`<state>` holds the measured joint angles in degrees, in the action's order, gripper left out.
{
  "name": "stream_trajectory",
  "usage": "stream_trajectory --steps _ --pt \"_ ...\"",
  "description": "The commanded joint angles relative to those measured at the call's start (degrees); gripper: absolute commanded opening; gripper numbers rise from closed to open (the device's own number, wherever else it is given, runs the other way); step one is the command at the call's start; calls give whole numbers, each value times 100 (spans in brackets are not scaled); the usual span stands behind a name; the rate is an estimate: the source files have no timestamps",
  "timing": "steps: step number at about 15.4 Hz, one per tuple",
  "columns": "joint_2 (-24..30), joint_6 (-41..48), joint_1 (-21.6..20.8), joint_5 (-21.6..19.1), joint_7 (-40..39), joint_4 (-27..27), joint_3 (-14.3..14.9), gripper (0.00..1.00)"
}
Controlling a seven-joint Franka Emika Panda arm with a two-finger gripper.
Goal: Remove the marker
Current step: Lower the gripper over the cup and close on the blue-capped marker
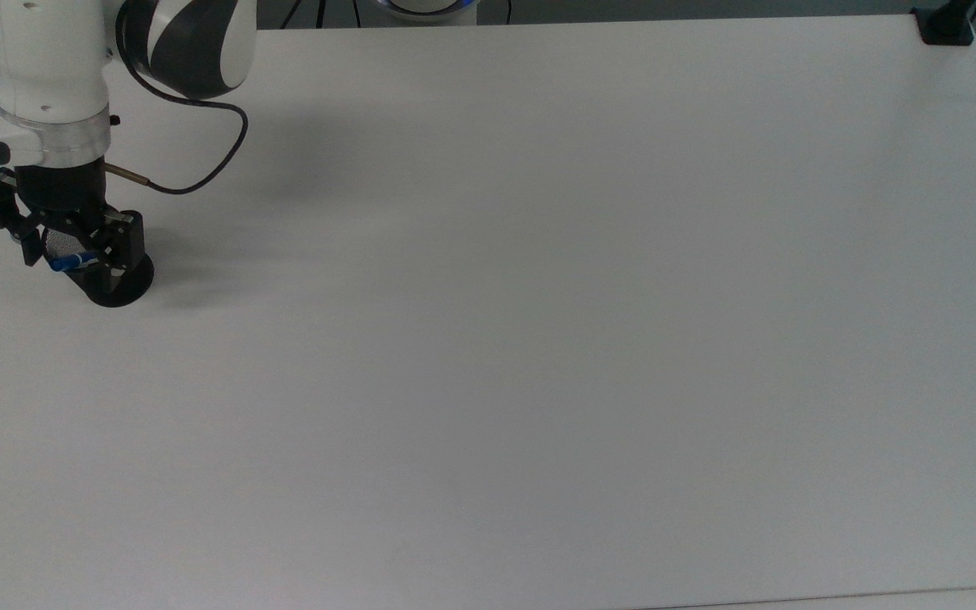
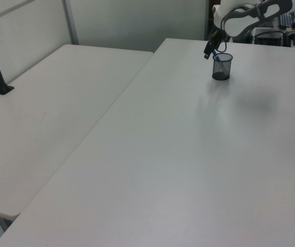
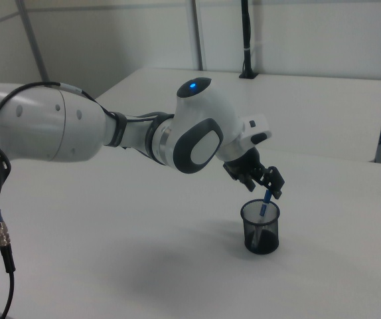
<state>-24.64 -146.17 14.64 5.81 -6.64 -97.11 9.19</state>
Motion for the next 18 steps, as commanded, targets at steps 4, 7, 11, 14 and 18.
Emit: stream_trajectory --steps 4,7,11,14,18 --pt "64 -271 -32 -722 128 -71 39 0" --pt "231 -245 -32 -731 137 -54 48 0" --pt "372 -219 -23 -722 119 -54 48 0" --pt "372 -210 -23 -670 41 -97 57 37" --pt "311 -219 -23 -451 -276 -246 57 92"
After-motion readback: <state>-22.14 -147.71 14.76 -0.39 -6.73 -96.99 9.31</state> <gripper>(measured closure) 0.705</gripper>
